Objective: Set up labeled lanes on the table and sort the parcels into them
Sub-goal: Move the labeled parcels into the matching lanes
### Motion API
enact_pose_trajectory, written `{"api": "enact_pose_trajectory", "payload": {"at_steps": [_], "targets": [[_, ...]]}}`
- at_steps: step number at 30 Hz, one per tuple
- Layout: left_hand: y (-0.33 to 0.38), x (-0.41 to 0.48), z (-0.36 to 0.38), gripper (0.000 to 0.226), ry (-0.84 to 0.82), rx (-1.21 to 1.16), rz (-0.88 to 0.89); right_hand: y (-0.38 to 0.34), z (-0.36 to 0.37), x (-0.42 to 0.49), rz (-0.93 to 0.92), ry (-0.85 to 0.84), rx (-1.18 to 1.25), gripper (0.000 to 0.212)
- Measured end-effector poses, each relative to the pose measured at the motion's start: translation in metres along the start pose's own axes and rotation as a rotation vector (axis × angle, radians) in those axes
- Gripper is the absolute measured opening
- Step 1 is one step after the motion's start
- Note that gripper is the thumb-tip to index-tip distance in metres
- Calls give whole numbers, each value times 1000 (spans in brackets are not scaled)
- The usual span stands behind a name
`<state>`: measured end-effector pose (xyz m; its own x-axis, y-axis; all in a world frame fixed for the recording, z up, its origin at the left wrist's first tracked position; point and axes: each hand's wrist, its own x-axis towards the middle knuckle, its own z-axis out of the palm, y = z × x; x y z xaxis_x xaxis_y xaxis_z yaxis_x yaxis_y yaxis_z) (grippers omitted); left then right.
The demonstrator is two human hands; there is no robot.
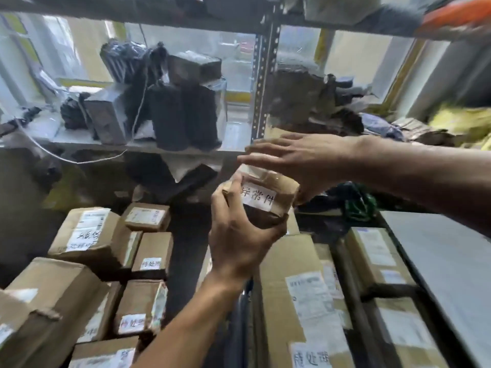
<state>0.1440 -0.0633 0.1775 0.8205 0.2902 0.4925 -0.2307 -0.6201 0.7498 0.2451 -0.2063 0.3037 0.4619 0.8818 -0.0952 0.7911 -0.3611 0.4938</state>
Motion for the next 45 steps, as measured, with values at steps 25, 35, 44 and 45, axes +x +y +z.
{"api": "enact_pose_trajectory", "payload": {"at_steps": [25,35,44,45], "targets": [[130,-134,155,70,-675,-497,-79,-108,143,-323,1500,648,2029,57],[118,-174,206,41,-1115,-616,-445,-137,178,-383,1480,685,2174,34],[105,-181,195,40,-1040,-624,-533,-148,212,-357,1418,582,2167,59],[104,-178,192,33,-1008,-598,-530,-146,213,-350,1409,565,2164,57]]}}
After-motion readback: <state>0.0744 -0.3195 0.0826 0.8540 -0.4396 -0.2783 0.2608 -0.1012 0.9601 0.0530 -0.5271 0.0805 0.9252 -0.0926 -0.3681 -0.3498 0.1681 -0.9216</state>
